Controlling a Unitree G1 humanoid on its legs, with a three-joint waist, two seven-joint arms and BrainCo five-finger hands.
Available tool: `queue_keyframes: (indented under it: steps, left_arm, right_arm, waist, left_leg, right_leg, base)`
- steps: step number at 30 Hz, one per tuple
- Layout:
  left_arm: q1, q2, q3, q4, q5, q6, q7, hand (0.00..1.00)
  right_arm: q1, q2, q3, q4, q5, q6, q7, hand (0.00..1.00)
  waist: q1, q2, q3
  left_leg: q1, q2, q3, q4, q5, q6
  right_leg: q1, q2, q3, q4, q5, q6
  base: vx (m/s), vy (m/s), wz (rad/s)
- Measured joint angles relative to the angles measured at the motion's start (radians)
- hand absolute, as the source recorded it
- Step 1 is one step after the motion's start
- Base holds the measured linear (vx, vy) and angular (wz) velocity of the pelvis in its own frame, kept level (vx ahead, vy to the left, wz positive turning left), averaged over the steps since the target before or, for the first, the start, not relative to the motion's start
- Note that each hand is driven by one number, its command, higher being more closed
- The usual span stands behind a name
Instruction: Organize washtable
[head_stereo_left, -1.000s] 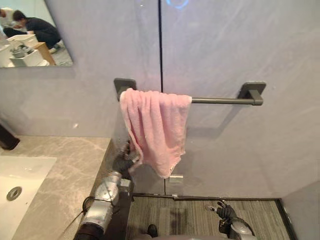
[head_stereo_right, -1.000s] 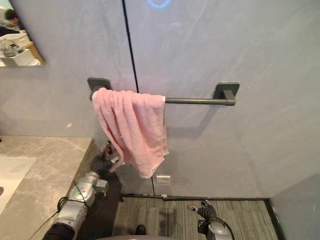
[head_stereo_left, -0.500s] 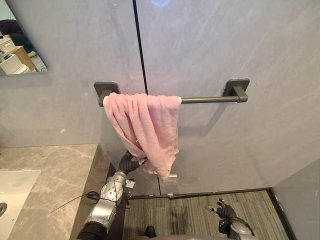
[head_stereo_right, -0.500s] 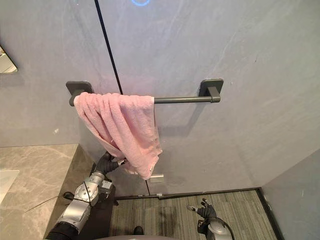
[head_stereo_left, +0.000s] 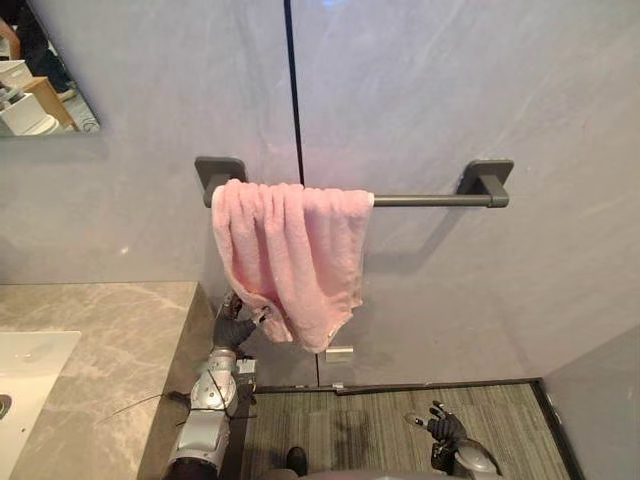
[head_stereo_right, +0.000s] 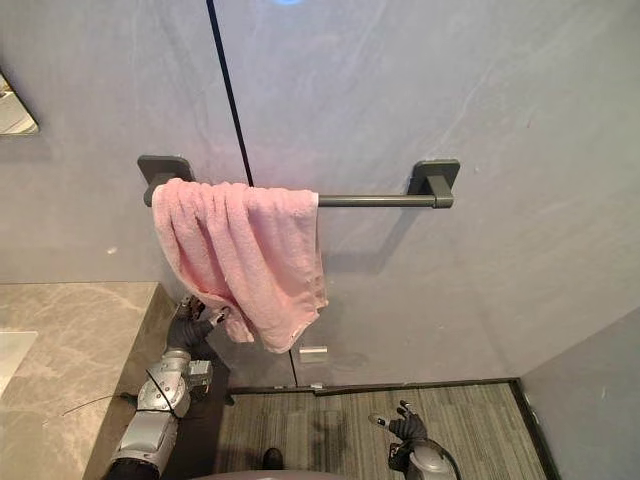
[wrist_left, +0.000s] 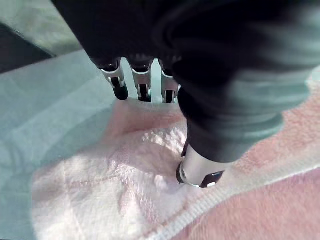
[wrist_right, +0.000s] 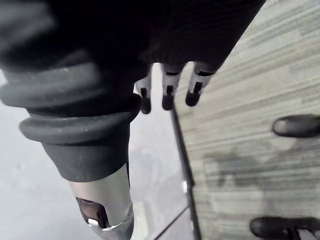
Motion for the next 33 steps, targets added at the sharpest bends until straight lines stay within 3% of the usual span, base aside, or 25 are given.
queue_keyframes:
  steps: [1,9,17,29,33]
  left_arm:
    - [0.007,-0.006,0.010,-0.016,-0.007,0.000,0.002,0.00]
    - [0.065,-0.006,0.039,-0.116,-0.053,-0.004,-0.005,0.00]
    - [0.069,0.012,0.031,-0.164,-0.087,-0.005,-0.070,0.00]
    - [0.091,0.027,0.109,-0.320,-0.113,-0.040,-0.029,0.00]
    - [0.115,0.015,0.111,-0.361,-0.126,-0.051,-0.035,0.00]
  right_arm:
    - [0.004,0.002,-0.001,-0.002,-0.001,0.000,-0.001,0.00]
    - [0.006,0.011,0.000,-0.006,-0.008,0.003,0.000,0.00]
    - [0.013,0.010,0.003,-0.006,-0.009,0.007,0.008,0.00]
    - [0.013,0.003,0.002,-0.006,-0.010,0.007,0.007,0.00]
    - [0.019,0.002,0.002,-0.006,-0.010,0.007,0.008,0.00]
  waist:
    - [0.013,0.000,0.000]
    - [0.016,-0.001,0.018]
    - [0.016,-0.002,0.020]
    - [0.023,-0.001,0.025]
    - [0.041,0.004,0.027]
  left_leg:
    - [0.000,0.000,-0.001,0.000,0.000,-0.001]
    - [0.013,-0.001,-0.021,0.000,-0.002,-0.003]
    - [0.010,-0.002,-0.031,0.000,-0.003,-0.004]
    - [0.025,0.000,-0.029,0.000,-0.004,-0.004]
    - [0.028,0.000,-0.029,0.000,-0.005,-0.004]
  right_leg:
    - [0.001,0.001,-0.001,0.000,0.001,0.002]
    - [0.022,0.003,-0.014,0.006,-0.018,-0.001]
    - [0.022,-0.001,-0.029,0.014,-0.023,0.003]
    - [0.035,0.000,-0.027,0.015,-0.023,0.003]
    - [0.037,0.000,-0.031,0.015,-0.027,-0.004]
  base:
    - [0.00,-0.031,0.02]
    - [-0.01,-0.034,0.07]
    - [0.00,-0.029,0.04]
    - [-0.01,-0.011,0.00]
    - [-0.04,-0.022,0.00]
